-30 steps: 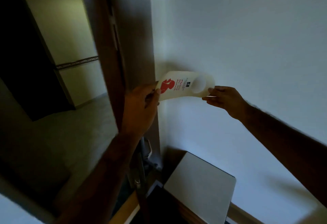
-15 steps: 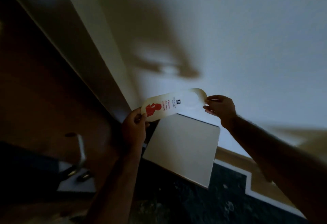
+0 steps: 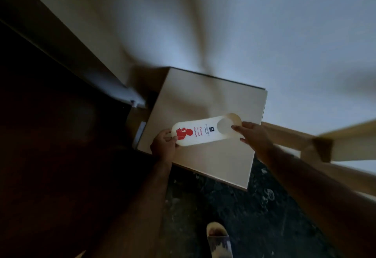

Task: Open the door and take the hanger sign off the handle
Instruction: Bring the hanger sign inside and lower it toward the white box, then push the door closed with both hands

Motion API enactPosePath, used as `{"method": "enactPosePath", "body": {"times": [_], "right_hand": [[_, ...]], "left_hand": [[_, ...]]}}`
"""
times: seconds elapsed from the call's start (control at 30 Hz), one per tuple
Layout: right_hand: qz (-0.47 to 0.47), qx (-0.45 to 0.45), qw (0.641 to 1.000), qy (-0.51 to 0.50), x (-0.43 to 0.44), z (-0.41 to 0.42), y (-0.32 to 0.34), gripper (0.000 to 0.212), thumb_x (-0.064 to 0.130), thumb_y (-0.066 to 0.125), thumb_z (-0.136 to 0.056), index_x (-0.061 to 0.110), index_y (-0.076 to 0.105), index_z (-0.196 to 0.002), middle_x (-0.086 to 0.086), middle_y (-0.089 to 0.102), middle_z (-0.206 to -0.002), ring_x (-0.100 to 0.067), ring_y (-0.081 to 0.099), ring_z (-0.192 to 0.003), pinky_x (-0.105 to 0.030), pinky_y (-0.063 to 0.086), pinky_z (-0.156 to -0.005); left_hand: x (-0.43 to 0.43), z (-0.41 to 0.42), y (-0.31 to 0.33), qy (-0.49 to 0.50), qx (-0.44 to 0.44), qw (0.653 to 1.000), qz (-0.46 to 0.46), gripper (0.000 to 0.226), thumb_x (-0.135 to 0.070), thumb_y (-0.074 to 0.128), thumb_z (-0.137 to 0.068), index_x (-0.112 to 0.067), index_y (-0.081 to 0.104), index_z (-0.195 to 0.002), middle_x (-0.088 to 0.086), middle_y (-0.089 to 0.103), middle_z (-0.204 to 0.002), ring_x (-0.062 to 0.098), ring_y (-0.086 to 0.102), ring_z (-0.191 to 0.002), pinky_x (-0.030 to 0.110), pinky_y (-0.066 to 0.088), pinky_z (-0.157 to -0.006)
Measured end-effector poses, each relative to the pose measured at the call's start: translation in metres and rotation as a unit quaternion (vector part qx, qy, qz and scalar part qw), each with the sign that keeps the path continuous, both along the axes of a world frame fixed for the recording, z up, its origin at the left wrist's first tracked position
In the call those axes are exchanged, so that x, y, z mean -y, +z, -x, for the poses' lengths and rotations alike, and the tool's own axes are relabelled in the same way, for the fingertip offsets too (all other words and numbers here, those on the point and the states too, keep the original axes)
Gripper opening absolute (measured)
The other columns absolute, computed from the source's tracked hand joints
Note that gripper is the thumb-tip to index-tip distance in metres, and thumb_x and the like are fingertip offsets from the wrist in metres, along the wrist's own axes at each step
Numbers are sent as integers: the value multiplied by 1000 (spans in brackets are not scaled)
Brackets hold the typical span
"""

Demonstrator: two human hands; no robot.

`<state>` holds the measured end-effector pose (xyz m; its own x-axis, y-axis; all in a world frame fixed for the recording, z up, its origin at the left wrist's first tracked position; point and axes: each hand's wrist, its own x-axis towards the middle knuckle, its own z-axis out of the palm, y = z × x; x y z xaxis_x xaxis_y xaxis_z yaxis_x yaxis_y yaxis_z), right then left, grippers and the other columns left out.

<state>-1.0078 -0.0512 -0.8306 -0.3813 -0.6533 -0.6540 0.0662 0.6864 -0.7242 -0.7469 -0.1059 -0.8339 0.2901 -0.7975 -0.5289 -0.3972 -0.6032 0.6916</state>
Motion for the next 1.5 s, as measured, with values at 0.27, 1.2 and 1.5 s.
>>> {"method": "enactPosePath", "body": {"times": [0.27,1.2,1.5], "right_hand": [[-57,-223,963,143,-3,15,-58,41,39,77,-88,3,72,-107,-16,73,-103,-35,69,-100,-34,52,-76],[359,-634,618,297,102,-1,557,84,54,50,-102,1,22,-159,-17,17,-169,-31,8,-158,-52,20,-125],[448,-665,551,230,64,-18,725,82,57,47,-102,0,26,-158,-16,23,-168,-29,13,-157,-50,21,-125]], "left_hand": [[0,-5,-56,-42,70,997,-13,39,-10,76,-95,-5,69,-133,15,73,-130,34,72,-116,47,65,-91],[86,-10,538,-262,367,784,426,78,-52,48,-106,-1,28,-162,19,30,-169,33,28,-158,52,26,-127],[40,-27,708,-195,390,732,523,76,-46,53,-107,1,29,-161,22,33,-167,36,33,-156,53,28,-126]]}}
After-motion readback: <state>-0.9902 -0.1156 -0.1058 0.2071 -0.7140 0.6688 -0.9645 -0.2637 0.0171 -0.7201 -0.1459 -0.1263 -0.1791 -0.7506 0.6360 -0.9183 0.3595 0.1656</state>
